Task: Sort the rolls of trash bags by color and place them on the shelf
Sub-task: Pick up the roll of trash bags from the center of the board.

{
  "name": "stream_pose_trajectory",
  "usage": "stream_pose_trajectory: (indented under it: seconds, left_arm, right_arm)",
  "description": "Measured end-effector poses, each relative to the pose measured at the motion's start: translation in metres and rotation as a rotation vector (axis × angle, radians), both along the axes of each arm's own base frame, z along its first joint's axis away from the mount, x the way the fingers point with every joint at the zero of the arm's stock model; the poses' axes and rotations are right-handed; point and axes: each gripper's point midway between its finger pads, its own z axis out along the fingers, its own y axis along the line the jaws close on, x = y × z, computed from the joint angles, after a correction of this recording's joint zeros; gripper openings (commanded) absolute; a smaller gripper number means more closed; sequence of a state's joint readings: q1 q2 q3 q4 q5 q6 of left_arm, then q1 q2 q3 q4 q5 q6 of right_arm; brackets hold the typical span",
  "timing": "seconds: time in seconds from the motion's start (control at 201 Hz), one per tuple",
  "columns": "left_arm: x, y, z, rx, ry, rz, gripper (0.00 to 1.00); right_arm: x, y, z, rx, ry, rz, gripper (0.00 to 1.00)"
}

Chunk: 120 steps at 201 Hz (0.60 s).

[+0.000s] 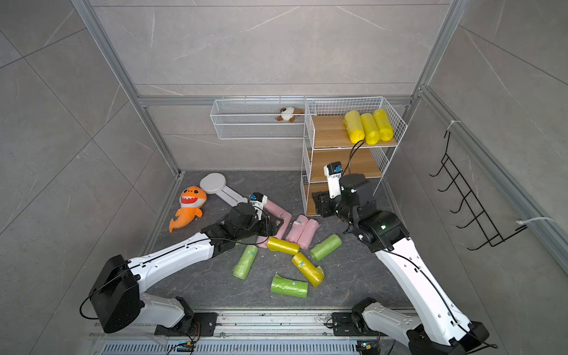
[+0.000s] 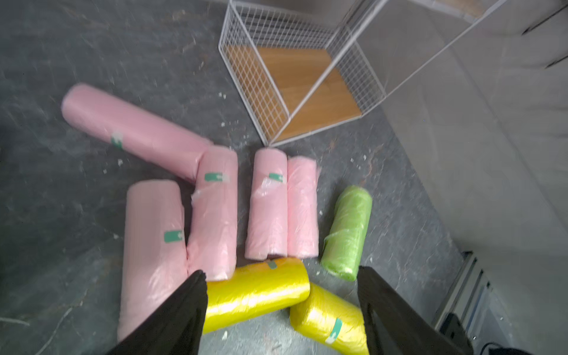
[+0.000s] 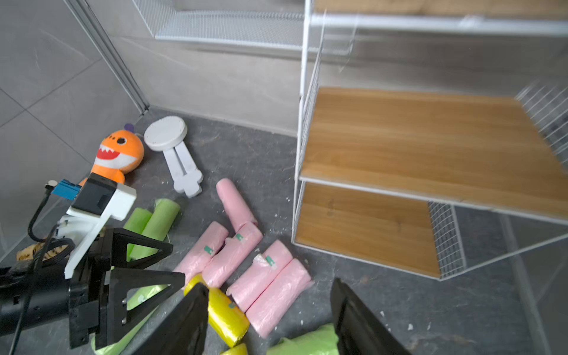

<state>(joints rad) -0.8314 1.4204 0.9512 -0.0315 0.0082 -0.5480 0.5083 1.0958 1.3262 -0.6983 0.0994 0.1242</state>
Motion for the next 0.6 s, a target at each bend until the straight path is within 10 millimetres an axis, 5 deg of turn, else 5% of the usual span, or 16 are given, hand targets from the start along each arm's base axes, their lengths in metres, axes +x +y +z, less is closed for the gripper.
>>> stream_pose_trajectory:
  seconds: [0.209, 0.453, 0.597]
  left_arm:
    - [-0.025, 0.018, -0.060, 0.101, 0.116, 0.056, 0.78]
    - [-0.031, 0.034, -0.101, 0.116, 0.243, 0.171, 0.77]
    - [-0.031, 0.035, -0.106, 0.082, 0.271, 0.210, 0.76]
  right_arm:
    - [-0.020, 0.016, -0.111, -0.060, 0.217, 0.052, 0.68]
    - [-0.023, 0.047, -0.173, 0.009, 0.314, 0.116, 0.64]
    - [-0.024, 0.066, -0.214, 0.053, 0.400, 0.145, 0.57]
